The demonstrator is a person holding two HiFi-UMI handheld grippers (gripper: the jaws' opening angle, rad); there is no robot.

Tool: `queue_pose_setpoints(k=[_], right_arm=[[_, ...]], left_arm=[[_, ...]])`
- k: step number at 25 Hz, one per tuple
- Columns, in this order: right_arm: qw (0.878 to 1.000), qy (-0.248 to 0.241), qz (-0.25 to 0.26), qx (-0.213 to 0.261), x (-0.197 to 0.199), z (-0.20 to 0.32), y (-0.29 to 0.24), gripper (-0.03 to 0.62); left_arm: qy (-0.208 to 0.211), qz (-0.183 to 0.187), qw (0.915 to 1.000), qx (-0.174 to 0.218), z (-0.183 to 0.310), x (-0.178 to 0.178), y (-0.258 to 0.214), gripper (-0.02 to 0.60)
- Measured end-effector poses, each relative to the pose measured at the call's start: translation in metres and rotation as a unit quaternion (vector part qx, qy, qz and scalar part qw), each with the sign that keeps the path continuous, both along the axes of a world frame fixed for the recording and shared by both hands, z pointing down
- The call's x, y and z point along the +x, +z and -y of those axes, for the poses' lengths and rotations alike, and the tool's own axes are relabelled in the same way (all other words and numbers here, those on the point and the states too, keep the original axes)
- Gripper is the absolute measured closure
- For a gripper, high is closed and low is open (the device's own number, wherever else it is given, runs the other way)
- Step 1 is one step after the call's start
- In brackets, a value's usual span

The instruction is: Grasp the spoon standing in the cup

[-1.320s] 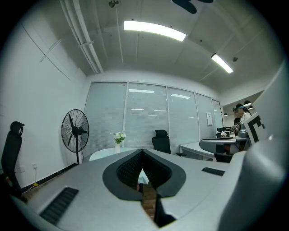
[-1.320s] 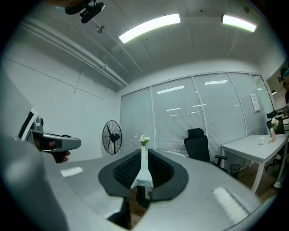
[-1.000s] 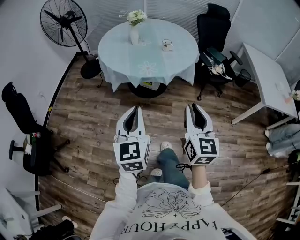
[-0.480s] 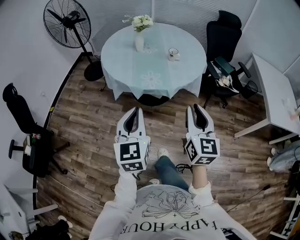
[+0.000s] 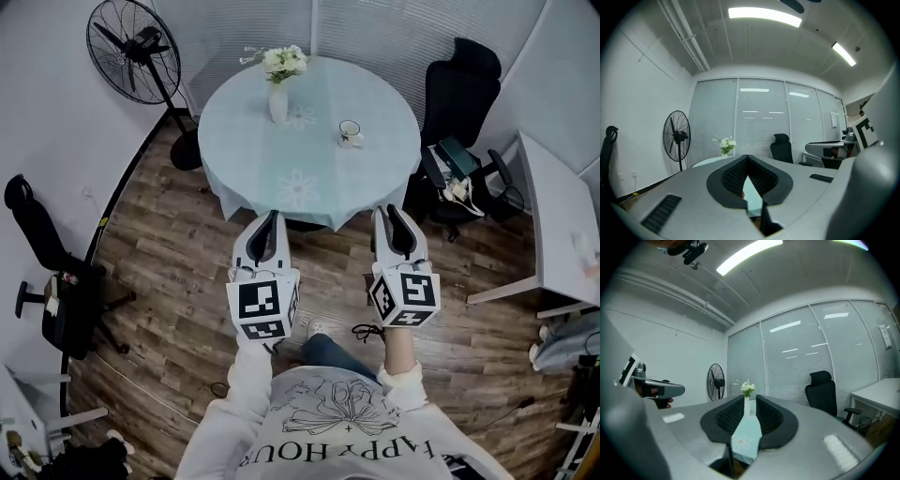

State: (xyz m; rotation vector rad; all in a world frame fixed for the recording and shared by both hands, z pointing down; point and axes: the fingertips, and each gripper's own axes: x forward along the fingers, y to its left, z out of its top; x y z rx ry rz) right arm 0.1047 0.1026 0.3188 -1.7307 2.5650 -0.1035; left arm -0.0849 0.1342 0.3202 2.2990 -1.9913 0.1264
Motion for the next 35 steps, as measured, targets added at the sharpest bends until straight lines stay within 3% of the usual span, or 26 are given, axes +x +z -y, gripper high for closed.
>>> queue_pose_setpoints(k=[10, 21, 35], right_arm=[[1.000, -0.023, 0.000, -0.004, 0.012, 0.075, 0.006, 0.507], [0.999, -0.034, 0.001, -0.022, 0.002, 0.127, 0.020, 0.507], [1.000, -0.023, 0.000, -0.015, -0.023, 0.237, 0.026, 0.505]], left_arm=[[-0.015, 0.001, 0.9999, -0.001, 0.072, 0.020, 0.001, 0.575], [-0.023, 0.002, 0.9995, -0.020, 0.123, 0.010, 0.015, 0.575], [0.005, 0.003, 0.9999, -0.011, 0.236, -0.005, 0.021, 0.575]])
